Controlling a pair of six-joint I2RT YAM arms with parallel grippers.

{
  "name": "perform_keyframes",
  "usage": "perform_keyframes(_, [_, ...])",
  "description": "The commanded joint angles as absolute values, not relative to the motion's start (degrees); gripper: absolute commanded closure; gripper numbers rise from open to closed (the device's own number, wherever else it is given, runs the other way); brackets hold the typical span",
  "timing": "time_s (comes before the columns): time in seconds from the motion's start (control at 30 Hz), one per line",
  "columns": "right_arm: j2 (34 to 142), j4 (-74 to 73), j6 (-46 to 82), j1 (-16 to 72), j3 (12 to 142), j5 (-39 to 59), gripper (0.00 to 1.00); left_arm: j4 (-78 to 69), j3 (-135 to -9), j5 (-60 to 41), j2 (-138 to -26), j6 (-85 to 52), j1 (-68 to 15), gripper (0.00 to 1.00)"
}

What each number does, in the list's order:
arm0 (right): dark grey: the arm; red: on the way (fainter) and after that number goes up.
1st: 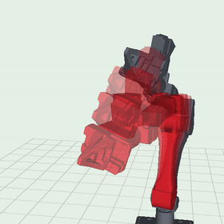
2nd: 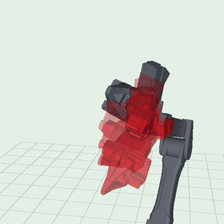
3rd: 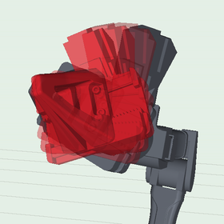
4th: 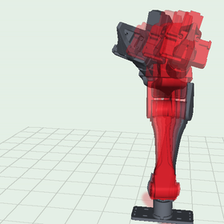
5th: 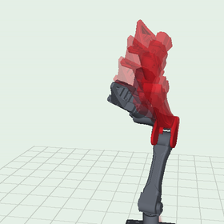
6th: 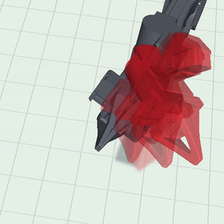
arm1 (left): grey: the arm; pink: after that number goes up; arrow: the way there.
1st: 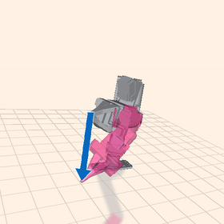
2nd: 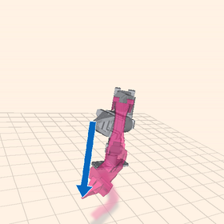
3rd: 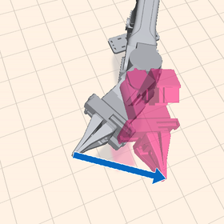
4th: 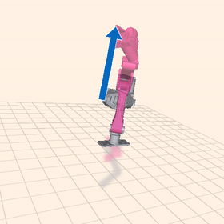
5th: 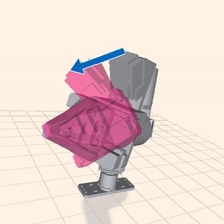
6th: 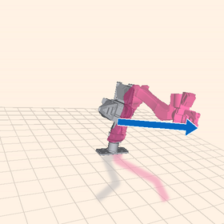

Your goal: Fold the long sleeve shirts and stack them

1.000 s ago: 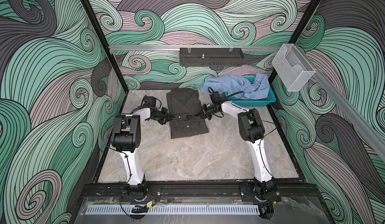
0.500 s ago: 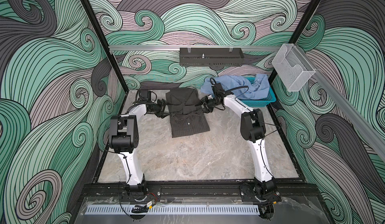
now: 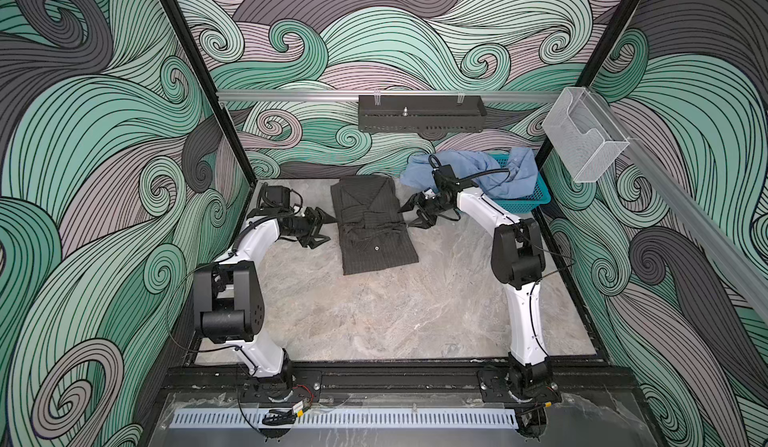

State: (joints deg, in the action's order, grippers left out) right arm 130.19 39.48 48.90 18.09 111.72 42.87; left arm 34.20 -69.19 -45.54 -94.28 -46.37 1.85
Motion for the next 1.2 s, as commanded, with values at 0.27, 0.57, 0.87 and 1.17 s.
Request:
perform_keyframes(0.27, [112.00,30.91,35.48,19.57,95.58,32.96,0.54,40.57,-72.33,-38.61,-99.55,-36.41,-11.27,0.66])
perform_keyframes(0.57, [115.54,36.93,27.92,22.81,96.35,32.37,1.00,48.48,-87.40,-34.63,-116.27,-31.06,-15.73,0.89])
perform_keyframes(0.87, [124.96,41.29,25.75,27.94,97.89,29.11,1.00,53.96,-102.03,-26.24,-125.05,-29.98,-15.34,0.90])
perform_keyframes(1.17, [127.53,43.20,25.02,27.95,99.39,26.98,1.00,66.02,-142.77,-22.08,-146.40,-29.11,-11.53,0.88])
